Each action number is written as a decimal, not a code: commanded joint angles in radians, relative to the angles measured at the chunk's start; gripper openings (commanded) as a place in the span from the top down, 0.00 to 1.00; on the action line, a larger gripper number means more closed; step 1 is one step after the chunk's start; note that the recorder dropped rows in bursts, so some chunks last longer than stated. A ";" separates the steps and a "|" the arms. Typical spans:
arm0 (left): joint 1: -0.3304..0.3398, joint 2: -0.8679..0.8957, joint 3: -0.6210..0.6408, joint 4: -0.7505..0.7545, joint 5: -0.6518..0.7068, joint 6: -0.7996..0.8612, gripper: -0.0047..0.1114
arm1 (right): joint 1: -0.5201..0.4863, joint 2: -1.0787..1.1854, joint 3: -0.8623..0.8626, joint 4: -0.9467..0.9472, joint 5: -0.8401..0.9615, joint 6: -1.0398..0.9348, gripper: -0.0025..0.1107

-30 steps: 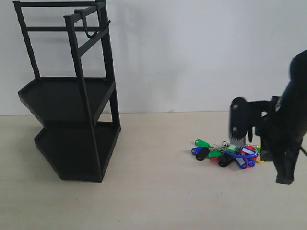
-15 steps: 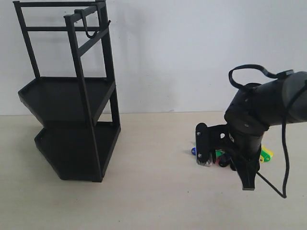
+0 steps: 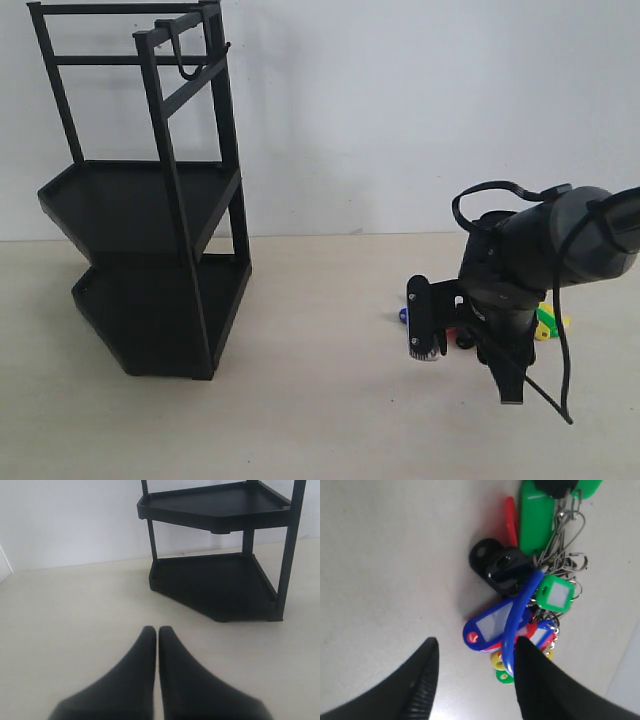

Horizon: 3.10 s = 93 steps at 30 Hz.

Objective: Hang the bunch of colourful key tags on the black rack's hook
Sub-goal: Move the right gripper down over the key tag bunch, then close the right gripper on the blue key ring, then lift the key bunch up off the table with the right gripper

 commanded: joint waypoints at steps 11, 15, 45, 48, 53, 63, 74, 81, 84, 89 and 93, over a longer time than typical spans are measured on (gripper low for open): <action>-0.001 -0.002 -0.001 -0.003 -0.005 0.001 0.92 | 0.002 0.006 -0.020 -0.045 -0.059 0.049 0.58; -0.001 -0.002 -0.001 -0.003 -0.005 0.001 0.92 | -0.002 0.009 -0.020 -0.059 -0.082 0.055 0.58; -0.001 -0.002 -0.001 -0.003 -0.005 0.001 0.92 | -0.021 0.160 -0.177 -0.106 0.112 0.157 0.91; -0.001 -0.002 -0.001 -0.003 -0.005 0.001 0.92 | -0.021 0.160 -0.177 -0.106 0.112 0.157 0.98; -0.001 -0.002 -0.001 -0.003 -0.005 0.001 0.92 | -0.021 0.160 -0.179 -0.111 0.125 0.224 0.98; -0.001 -0.002 -0.001 -0.003 -0.005 0.001 0.92 | -0.021 0.016 -0.201 -0.031 0.105 0.510 0.98; -0.001 -0.002 -0.001 -0.003 -0.007 0.001 0.92 | -0.190 -0.255 -0.200 0.876 0.044 0.319 0.98; -0.001 -0.002 -0.001 -0.003 -0.006 0.001 0.92 | -0.469 -0.312 -0.200 1.792 0.268 -0.224 0.98; -0.001 -0.002 -0.001 -0.003 -0.006 0.001 0.92 | -0.576 -0.312 -0.200 2.101 0.486 -0.411 0.98; -0.001 -0.002 -0.001 -0.003 -0.006 0.001 0.92 | -0.651 -0.321 -0.200 2.309 0.607 -0.519 0.98; -0.001 -0.002 -0.001 -0.003 -0.006 0.001 0.92 | -0.633 -0.369 -0.200 2.275 0.607 -0.561 0.98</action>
